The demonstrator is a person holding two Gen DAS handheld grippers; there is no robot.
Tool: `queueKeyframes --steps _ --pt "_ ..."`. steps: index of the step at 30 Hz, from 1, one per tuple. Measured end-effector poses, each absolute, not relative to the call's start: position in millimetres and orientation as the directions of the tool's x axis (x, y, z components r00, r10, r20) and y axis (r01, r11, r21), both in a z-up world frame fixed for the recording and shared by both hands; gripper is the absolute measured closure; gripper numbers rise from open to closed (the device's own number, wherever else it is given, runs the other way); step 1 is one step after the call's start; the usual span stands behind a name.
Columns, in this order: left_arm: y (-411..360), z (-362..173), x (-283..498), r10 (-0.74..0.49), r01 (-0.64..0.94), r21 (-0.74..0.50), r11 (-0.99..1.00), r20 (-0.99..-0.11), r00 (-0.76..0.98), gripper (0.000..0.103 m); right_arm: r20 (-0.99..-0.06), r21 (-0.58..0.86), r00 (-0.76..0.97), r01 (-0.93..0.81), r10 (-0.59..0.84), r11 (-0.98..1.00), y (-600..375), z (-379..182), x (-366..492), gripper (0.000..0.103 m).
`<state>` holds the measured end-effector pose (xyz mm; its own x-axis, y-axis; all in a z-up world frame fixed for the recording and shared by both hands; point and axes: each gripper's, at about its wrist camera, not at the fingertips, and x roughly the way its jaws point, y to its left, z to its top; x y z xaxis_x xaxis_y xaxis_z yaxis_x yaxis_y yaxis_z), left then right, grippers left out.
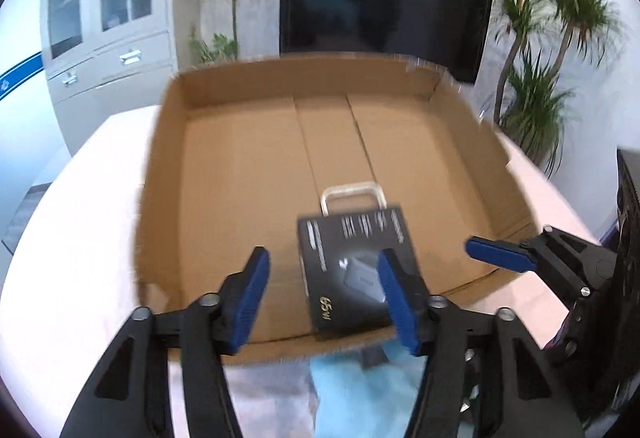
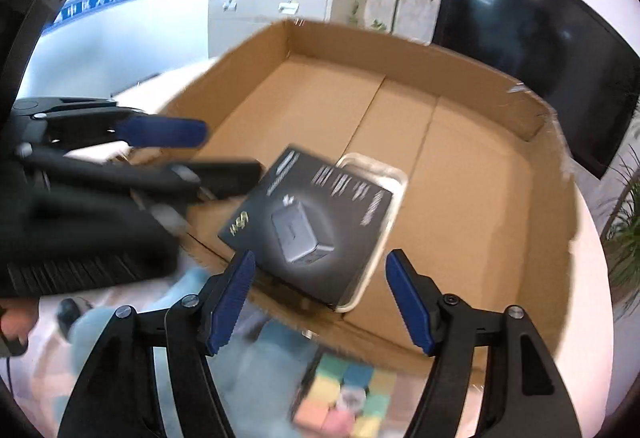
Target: Organize objects
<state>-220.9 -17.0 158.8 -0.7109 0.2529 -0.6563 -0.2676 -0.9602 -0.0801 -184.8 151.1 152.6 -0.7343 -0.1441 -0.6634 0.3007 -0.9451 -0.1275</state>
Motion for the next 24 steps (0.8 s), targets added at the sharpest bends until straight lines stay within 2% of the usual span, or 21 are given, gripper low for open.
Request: queueKeyframes --steps 1,2,6,9,14,18,19,23,24 --pt "-22 166 -213 0.262 -0.269 -0.089 -0.959 -0.645 -0.718 0.033 -0.655 -0.120 -0.741 0.293 -0.146 -0.948 156 156 -176 0.036" --pt "-26 172 -201 0.269 -0.271 -0.096 -0.958 -0.634 -0.725 0.032 -0.647 -0.110 -0.748 0.281 -0.146 -0.953 158 162 -168 0.036" --pt "-39 187 -153 0.307 -0.269 -0.154 -0.951 -0.589 -0.747 0.032 -0.609 -0.036 -0.775 0.239 -0.168 -0.970 175 185 -130 0.026" --pt "-42 192 -128 0.343 -0.300 -0.173 -0.938 -0.580 -0.738 0.032 -0.618 0.007 -0.762 0.239 -0.192 -0.971 180 187 -113 0.026" --pt "-49 169 -93 0.313 -0.284 -0.150 -0.947 -0.631 -0.710 0.032 -0.657 0.149 -0.696 0.256 -0.289 -0.955 184 158 -96 0.026" --pt "-63 139 -88 0.223 -0.185 -0.130 -0.974 -0.683 -0.695 0.033 -0.695 0.208 -0.659 0.197 -0.287 -0.958 187 120 -93 0.036" --pt "-68 133 -87 0.214 -0.173 -0.130 -0.976 -0.700 -0.681 0.035 -0.708 0.197 -0.657 0.169 -0.259 -0.966 189 112 -93 0.039" --pt "-71 111 -82 0.190 -0.182 -0.094 -0.979 -0.748 -0.636 0.044 -0.746 0.206 -0.617 0.144 -0.251 -0.968 200 88 -89 0.042" --pt "-68 105 -81 0.186 -0.191 -0.083 -0.978 -0.760 -0.622 0.055 -0.756 0.193 -0.610 0.139 -0.238 -0.971 201 82 -87 0.043"
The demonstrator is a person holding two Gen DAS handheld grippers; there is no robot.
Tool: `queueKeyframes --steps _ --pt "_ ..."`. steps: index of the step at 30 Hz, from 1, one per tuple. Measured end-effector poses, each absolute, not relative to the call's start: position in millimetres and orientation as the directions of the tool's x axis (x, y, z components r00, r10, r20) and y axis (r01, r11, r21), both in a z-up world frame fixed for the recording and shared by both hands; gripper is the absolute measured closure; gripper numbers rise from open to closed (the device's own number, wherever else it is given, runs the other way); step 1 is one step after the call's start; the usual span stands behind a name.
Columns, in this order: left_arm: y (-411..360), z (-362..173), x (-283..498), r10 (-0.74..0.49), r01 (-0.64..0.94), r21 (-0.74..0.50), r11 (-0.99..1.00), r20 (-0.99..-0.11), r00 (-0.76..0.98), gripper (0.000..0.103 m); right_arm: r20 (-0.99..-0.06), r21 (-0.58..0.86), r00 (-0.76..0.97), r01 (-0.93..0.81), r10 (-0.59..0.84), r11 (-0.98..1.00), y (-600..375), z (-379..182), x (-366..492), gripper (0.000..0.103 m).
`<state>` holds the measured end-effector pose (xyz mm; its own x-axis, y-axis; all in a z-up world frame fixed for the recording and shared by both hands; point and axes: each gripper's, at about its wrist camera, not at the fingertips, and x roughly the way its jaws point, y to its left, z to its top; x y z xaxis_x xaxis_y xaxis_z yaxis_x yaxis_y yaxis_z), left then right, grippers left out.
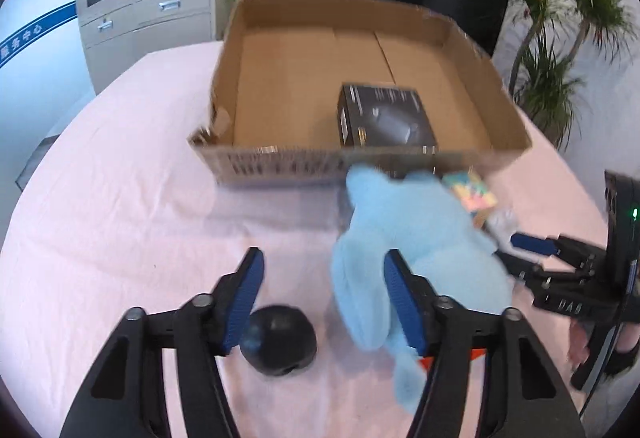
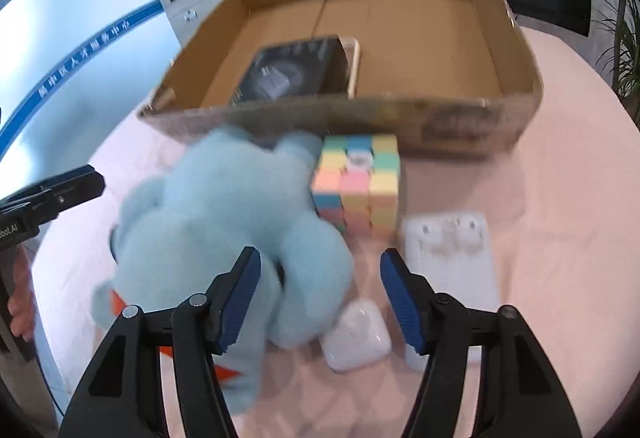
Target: Organize objects
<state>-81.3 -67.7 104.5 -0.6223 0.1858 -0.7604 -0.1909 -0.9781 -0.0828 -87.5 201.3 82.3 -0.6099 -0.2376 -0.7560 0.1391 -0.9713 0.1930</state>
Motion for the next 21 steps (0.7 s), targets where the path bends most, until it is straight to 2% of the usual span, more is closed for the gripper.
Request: queueKeyframes --steps 1,4,9,14,21 --pt "-64 98 -84 0.176 -0.193 -0.071 -0.979 -0.774 -0.608 0.065 -0.762 0.190 -0.605 0.133 -0.232 -0.973 204 78 -86 0.046" --pt "-55 83 -82 0.151 -0.205 -0.035 -0.978 -0.797 -0.585 0.080 -0.773 0.171 -0.594 0.143 -0.223 -0.975 203 71 -88 0.050" --pt "-49 81 -88 0.186 -0.261 -0.039 -0.964 -0.804 -0.565 0.082 -0.789 0.174 -0.557 0.204 -0.260 -0.963 202 65 -88 0.053" --pt "-49 79 -90 0.287 -0.335 -0.122 -0.934 -0.816 -0.502 0.081 -0.785 0.178 -0.554 0.226 -0.277 -0.958 198 66 -89 0.055" --pt "-33 62 -100 0.182 -0.327 -0.013 -0.945 -0.853 -0.490 0.081 -0.782 0.213 -0.540 0.239 -0.312 -0.948 196 61 -91 0.056"
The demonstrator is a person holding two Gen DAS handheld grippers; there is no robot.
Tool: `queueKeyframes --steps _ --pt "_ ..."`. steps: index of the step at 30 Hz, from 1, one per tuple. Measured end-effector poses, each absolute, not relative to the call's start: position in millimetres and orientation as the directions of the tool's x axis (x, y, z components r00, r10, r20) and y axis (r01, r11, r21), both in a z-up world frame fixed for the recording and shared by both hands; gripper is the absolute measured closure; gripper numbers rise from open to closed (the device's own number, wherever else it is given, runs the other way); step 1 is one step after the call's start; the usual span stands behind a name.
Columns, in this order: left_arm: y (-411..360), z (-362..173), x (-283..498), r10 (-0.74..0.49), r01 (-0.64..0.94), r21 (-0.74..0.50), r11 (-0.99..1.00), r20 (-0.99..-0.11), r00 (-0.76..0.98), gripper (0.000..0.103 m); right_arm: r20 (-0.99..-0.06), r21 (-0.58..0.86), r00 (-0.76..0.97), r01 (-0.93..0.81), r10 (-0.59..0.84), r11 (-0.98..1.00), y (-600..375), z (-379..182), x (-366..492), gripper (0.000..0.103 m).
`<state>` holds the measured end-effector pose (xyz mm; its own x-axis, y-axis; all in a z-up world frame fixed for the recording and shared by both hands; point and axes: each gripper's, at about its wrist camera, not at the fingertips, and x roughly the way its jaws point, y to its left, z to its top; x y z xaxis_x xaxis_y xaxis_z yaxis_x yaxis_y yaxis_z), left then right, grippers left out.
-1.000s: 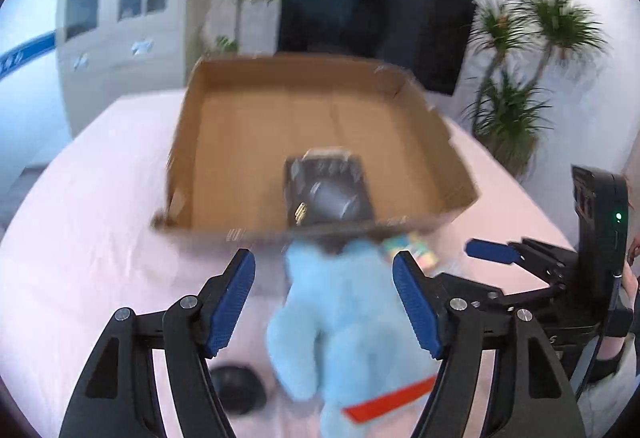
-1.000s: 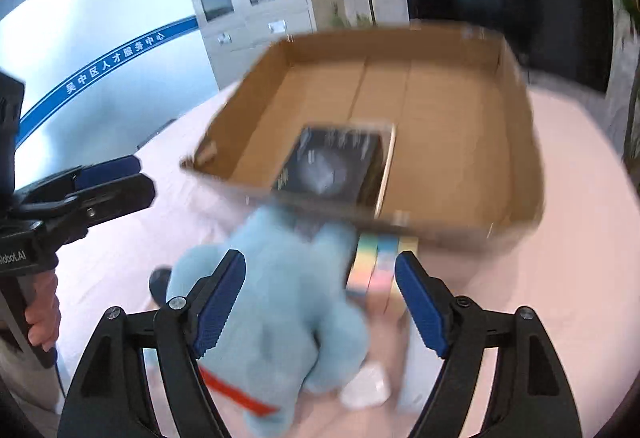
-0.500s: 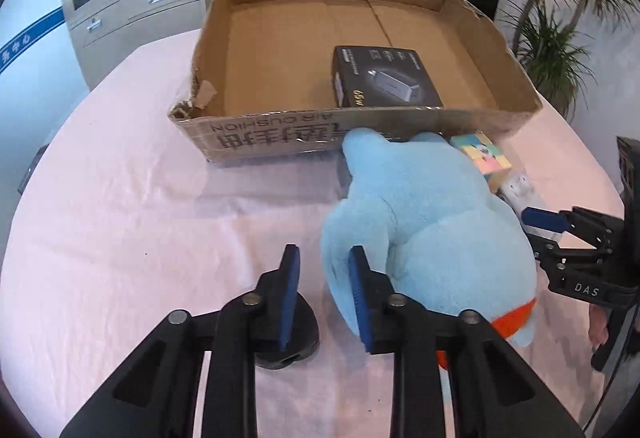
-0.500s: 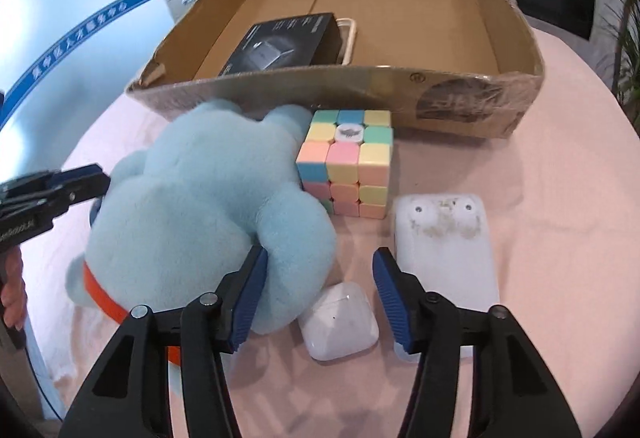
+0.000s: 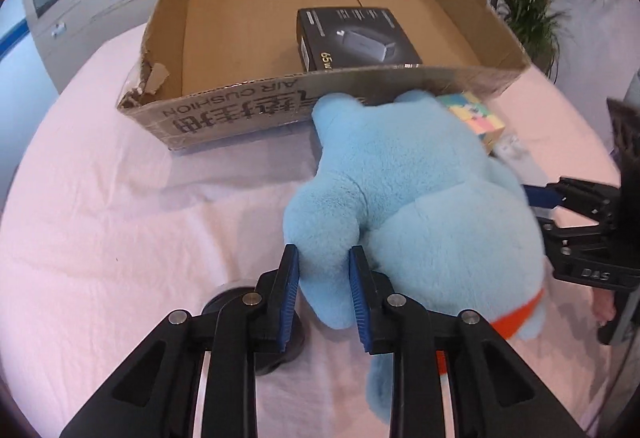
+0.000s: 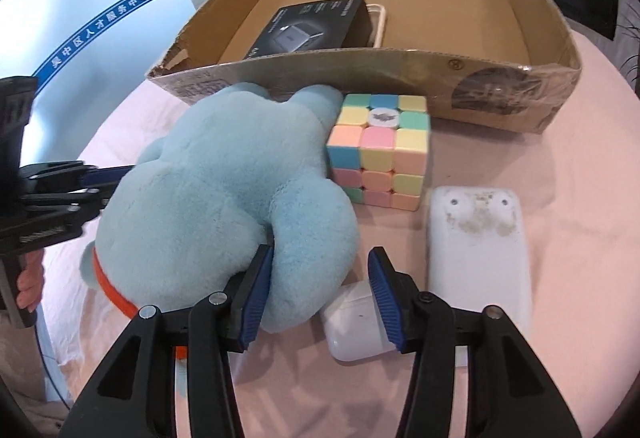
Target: Organize objects
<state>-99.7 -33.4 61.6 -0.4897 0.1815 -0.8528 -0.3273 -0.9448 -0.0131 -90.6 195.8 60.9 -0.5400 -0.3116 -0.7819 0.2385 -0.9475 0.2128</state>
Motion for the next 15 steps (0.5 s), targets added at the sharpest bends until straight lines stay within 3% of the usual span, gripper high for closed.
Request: queueKeyframes --steps 4,7,15 --pt "-35 59 -106 0.198 -0.319 -0.035 -0.947 -0.848 -0.492 0.081 -0.788 0.206 -0.530 0.254 -0.314 -0.945 190 58 -95 0.056" --pt "-38 55 -110 0.218 -0.317 -0.064 -0.946 -0.849 -0.482 0.079 -0.778 0.234 -0.528 0.258 -0.340 -0.937 189 58 -94 0.065" --pt "-36 57 -104 0.221 -0.313 -0.065 -0.947 -0.841 -0.494 0.085 -0.788 0.186 -0.552 0.209 -0.273 -0.960 174 64 -87 0.075"
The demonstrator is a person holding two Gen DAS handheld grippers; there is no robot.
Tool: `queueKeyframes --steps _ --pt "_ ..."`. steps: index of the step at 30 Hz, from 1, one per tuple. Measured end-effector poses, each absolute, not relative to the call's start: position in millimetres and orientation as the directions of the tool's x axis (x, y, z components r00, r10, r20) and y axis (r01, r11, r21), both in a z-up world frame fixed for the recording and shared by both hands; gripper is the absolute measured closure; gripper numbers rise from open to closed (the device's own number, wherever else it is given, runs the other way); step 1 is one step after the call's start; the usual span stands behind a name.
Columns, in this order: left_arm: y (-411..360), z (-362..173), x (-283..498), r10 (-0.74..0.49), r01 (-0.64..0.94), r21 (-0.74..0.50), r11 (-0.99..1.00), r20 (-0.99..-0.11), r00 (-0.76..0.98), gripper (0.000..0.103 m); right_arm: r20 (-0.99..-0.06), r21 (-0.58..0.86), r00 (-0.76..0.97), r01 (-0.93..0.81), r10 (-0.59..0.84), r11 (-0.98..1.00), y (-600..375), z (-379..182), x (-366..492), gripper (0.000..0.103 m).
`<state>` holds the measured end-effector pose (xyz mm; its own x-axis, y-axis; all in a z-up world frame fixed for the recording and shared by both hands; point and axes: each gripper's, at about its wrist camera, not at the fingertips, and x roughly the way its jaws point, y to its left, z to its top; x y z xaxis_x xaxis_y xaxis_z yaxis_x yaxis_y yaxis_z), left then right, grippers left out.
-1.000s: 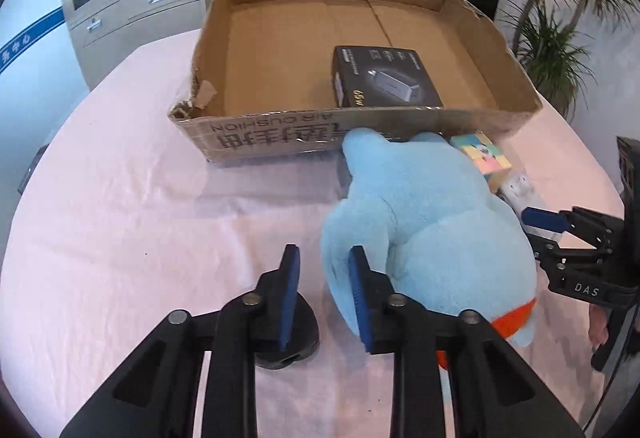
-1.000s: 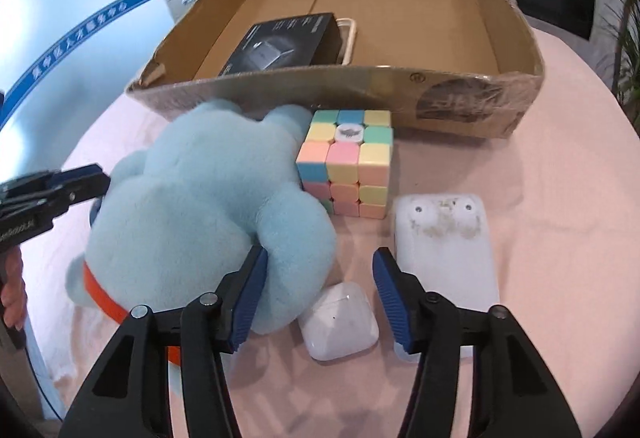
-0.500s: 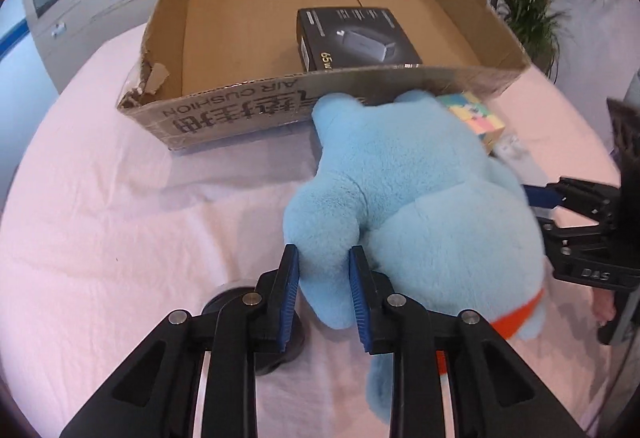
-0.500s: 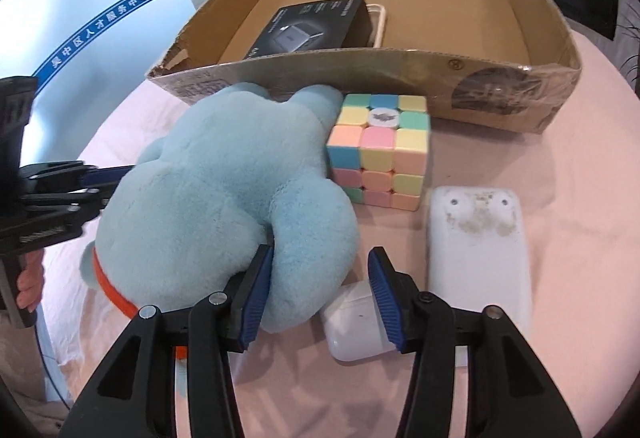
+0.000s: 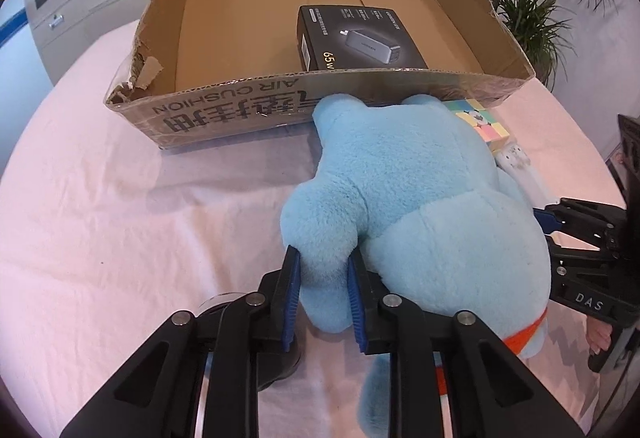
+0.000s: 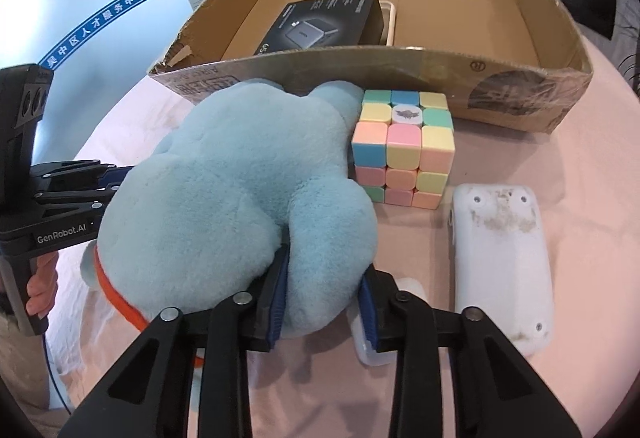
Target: Organize objects
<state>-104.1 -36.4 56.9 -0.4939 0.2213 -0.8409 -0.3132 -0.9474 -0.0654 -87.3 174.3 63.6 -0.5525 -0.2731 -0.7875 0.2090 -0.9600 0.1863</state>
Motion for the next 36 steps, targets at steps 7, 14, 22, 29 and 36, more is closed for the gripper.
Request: queueKeyframes --steps 7,14,22,29,36 --pt "-29 101 -73 0.378 -0.404 -0.169 -0.899 -0.767 -0.519 0.103 -0.726 0.186 -0.625 0.223 -0.287 -0.957 163 97 -59 0.075" --pt "0 118 -51 0.345 -0.466 -0.063 -0.882 -0.759 -0.552 0.103 -0.730 0.038 -0.658 0.229 -0.183 -0.973 133 117 -49 0.075" --pt "-77 94 -81 0.261 -0.283 -0.116 -0.952 -0.790 -0.554 0.077 -0.756 0.154 -0.623 0.129 -0.201 -0.980 189 87 -53 0.075" --pt "-76 78 -85 0.274 -0.304 -0.123 -0.945 -0.806 -0.525 0.068 -0.757 0.211 -0.609 0.113 -0.235 -0.971 203 70 -58 0.074" --pt "-72 92 -86 0.303 -0.317 -0.147 -0.937 -0.792 -0.529 0.064 -0.754 0.240 -0.599 0.132 -0.271 -0.962 210 68 -63 0.072"
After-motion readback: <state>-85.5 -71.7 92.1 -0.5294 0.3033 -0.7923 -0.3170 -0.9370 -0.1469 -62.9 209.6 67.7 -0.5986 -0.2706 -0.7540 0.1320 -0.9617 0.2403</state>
